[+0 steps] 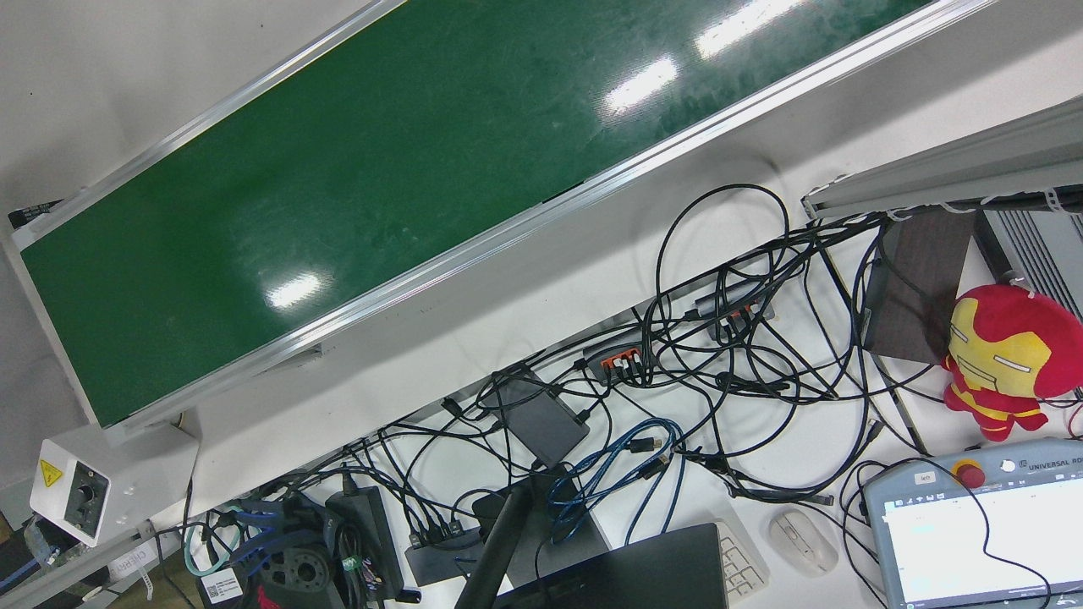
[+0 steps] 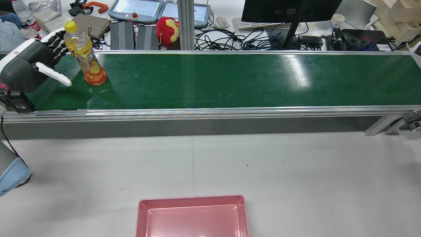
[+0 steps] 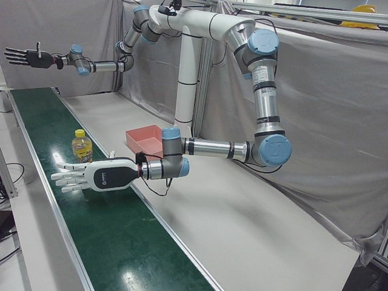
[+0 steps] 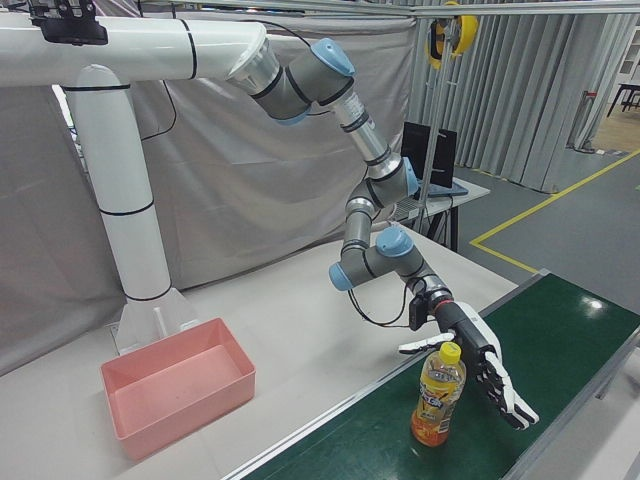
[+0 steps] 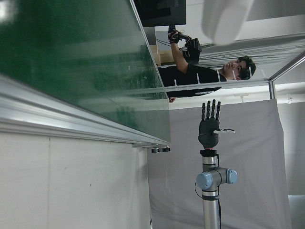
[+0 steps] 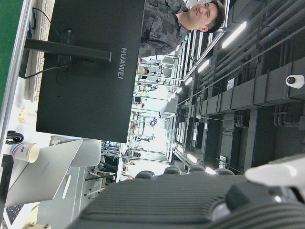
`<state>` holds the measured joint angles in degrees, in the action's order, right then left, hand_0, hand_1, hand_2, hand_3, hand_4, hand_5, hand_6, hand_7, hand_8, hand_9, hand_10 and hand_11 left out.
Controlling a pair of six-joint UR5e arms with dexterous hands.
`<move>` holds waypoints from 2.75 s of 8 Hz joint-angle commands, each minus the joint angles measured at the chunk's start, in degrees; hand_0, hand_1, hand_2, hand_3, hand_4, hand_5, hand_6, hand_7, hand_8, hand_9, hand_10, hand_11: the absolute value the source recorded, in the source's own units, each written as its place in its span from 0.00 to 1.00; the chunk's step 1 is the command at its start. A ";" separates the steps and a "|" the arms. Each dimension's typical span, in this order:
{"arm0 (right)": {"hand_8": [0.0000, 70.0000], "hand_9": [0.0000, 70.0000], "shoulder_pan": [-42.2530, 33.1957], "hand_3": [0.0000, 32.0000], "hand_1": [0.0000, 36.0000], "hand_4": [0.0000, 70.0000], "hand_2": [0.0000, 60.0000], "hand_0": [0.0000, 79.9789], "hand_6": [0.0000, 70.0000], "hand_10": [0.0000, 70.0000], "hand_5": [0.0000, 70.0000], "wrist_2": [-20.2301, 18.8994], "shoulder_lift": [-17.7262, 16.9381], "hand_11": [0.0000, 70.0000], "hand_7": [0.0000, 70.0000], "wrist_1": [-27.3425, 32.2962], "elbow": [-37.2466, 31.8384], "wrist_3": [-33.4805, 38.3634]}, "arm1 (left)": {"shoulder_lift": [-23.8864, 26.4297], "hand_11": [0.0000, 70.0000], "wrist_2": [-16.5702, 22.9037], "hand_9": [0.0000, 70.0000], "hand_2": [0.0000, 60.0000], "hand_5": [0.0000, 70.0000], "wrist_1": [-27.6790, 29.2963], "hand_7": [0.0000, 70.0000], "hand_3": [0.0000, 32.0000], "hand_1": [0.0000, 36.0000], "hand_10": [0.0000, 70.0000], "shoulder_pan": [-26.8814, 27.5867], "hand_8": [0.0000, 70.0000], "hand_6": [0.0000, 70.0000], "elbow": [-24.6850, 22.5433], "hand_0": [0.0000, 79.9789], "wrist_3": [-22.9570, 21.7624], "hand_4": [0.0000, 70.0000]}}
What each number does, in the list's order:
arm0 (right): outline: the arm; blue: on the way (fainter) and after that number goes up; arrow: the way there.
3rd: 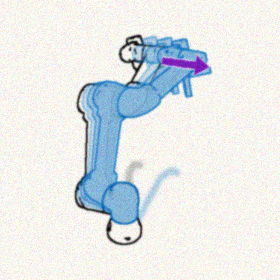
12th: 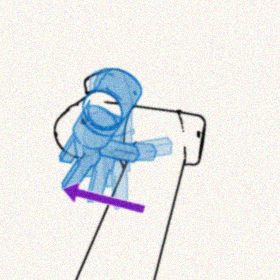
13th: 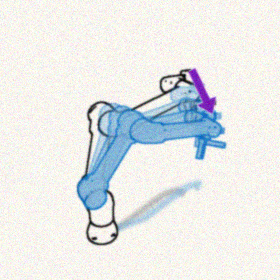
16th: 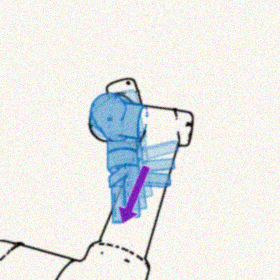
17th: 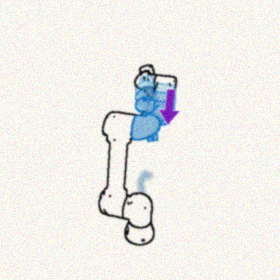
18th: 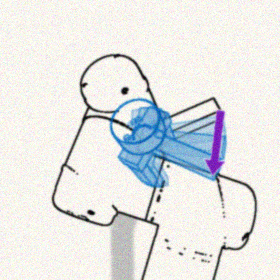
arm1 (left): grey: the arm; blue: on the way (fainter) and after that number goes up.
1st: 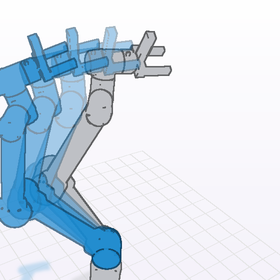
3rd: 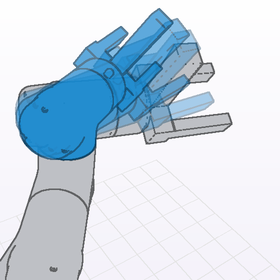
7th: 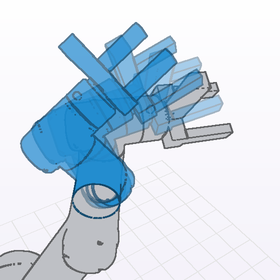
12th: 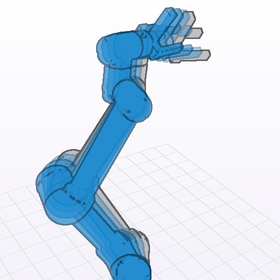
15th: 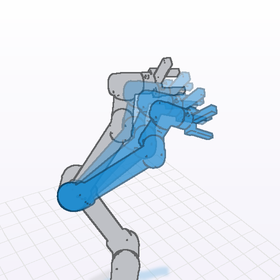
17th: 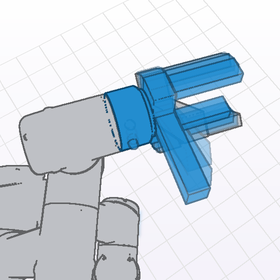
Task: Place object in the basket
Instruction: 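Reach the left hand toward the yellow-capped drink bottle on the belt, then close the left hand fingers around the bottle, then lift the bottle off the belt and carry it over the pink tray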
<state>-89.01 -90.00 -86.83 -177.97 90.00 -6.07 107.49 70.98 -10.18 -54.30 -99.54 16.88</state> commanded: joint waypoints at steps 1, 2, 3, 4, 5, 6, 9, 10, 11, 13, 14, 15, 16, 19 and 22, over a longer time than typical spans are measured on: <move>0.00 0.00 -0.02 0.00 0.00 0.00 0.00 0.00 0.00 0.00 0.00 -0.08 0.00 0.00 0.00 -0.01 0.00 0.00 | 2.11 0.04 -1.02 0.04 0.00 0.28 1.64 0.00 0.00 0.24 0.00 0.77 0.04 0.00 0.31 1.00 -0.62 0.09; 0.00 0.00 -0.02 0.00 0.00 0.00 0.00 0.00 0.00 0.00 0.00 0.00 0.00 0.00 0.00 -0.01 0.00 0.00 | 2.55 0.05 -1.72 0.04 0.00 0.29 2.18 0.00 0.00 0.24 0.01 0.77 0.04 0.00 0.40 1.00 -0.71 0.09; 0.00 0.00 -0.02 0.00 0.00 0.00 0.00 0.00 0.00 0.00 0.00 0.00 0.00 0.00 0.00 -0.01 0.00 0.00 | 3.16 0.06 -2.60 0.04 0.00 0.29 2.27 0.00 0.00 0.24 0.01 0.95 0.04 0.00 0.75 1.00 -0.97 0.08; 0.00 0.00 0.06 0.00 0.00 0.00 0.00 0.00 0.00 0.00 0.00 0.00 0.00 0.00 0.00 0.08 0.00 0.00 | 4.04 0.06 -3.04 0.04 0.00 0.30 3.23 0.00 0.00 0.24 0.01 0.95 0.04 0.00 2.41 1.00 -1.93 0.08; 0.00 0.00 -0.02 0.00 0.00 0.00 0.00 0.00 0.00 0.00 0.00 0.00 0.00 0.00 0.00 -0.01 0.00 0.00 | 5.35 0.06 -3.04 0.05 0.00 0.30 3.15 0.00 0.00 0.24 0.02 0.95 0.05 0.00 3.21 1.00 -2.64 0.08; 0.00 0.00 -0.02 0.00 0.00 0.00 0.00 0.00 0.00 0.00 0.00 0.00 0.00 0.00 0.00 -0.01 0.00 0.00 | 5.89 0.07 -3.05 0.06 0.00 0.31 2.89 0.00 0.00 0.24 0.02 1.30 0.05 0.00 3.13 1.00 -2.64 0.09; 0.00 0.00 -0.02 0.00 0.00 0.00 0.00 0.00 0.00 0.00 0.00 0.00 0.00 0.00 0.00 -0.01 0.00 0.00 | 8.08 0.23 -2.96 0.25 1.00 0.72 -0.35 0.02 0.00 1.00 0.14 4.11 0.19 0.01 2.51 0.60 -4.49 0.24; 0.00 0.00 -0.02 0.00 0.00 0.00 0.00 0.00 0.00 0.00 0.00 0.00 0.00 0.00 0.00 -0.01 0.00 0.00 | 9.22 0.30 -2.96 0.27 1.00 0.77 -3.15 0.03 0.00 1.00 0.18 4.46 0.21 0.02 1.90 0.58 -4.66 0.36; 0.00 0.00 -0.02 0.00 0.00 0.00 0.00 0.00 0.00 0.00 0.00 0.00 0.00 0.00 0.00 -0.01 0.00 0.00 | 11.76 0.47 -2.96 0.39 1.00 0.92 -9.96 0.12 0.00 1.00 0.30 4.29 0.29 0.08 -0.54 0.61 -4.40 0.54; 0.00 0.00 -0.02 0.00 0.00 0.00 0.00 0.00 0.00 0.00 0.00 0.00 0.00 0.00 0.00 0.08 0.00 0.00 | 12.13 1.00 -2.96 1.00 1.00 1.00 -10.21 1.00 0.00 1.00 0.88 4.29 1.00 0.92 -1.00 0.72 -4.58 1.00; 0.00 0.00 -0.02 0.00 0.00 0.00 0.00 0.00 0.00 0.00 0.00 -0.08 0.00 0.00 0.00 -0.01 0.00 0.00 | 13.79 1.00 -2.78 1.00 1.00 1.00 -12.91 1.00 0.00 1.00 0.92 4.38 1.00 1.00 -2.48 0.73 -4.58 1.00; 0.00 0.00 -0.02 0.00 0.00 0.00 0.00 0.00 0.00 0.00 0.00 0.00 0.00 0.00 0.00 -0.01 0.00 0.00 | 14.93 1.00 -2.61 1.00 1.00 1.00 -16.06 1.00 0.00 1.00 0.89 4.46 1.00 1.00 -5.19 0.75 -4.40 1.00; 0.00 0.00 -0.02 0.00 0.00 0.00 0.00 0.00 0.00 0.00 0.00 0.00 0.00 0.00 0.00 -0.01 0.00 0.00 | 15.47 1.00 -2.43 1.00 1.00 1.00 -18.62 1.00 0.00 1.00 0.81 4.64 1.00 1.00 -8.35 0.73 -4.14 1.00; 0.00 0.00 -0.02 0.00 0.00 0.00 0.00 0.00 0.00 0.00 0.00 0.00 0.00 0.00 0.00 0.08 0.00 0.00 | 15.74 1.00 -2.08 1.00 1.00 1.00 -25.68 1.00 0.00 1.00 0.80 17.17 1.00 1.00 -18.39 0.74 -3.61 1.00; 0.00 0.00 -0.02 0.00 0.00 0.00 0.00 0.00 0.00 0.00 0.00 0.00 0.00 0.00 0.00 -0.01 0.00 0.00 | 15.65 1.00 -1.99 1.00 1.00 1.00 -27.96 1.00 0.00 1.00 0.79 30.53 1.00 1.00 -23.06 0.72 1.56 1.00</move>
<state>-89.03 -90.00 -86.84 -177.93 90.00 -6.06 123.19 68.95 -36.21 -32.88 -119.59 14.84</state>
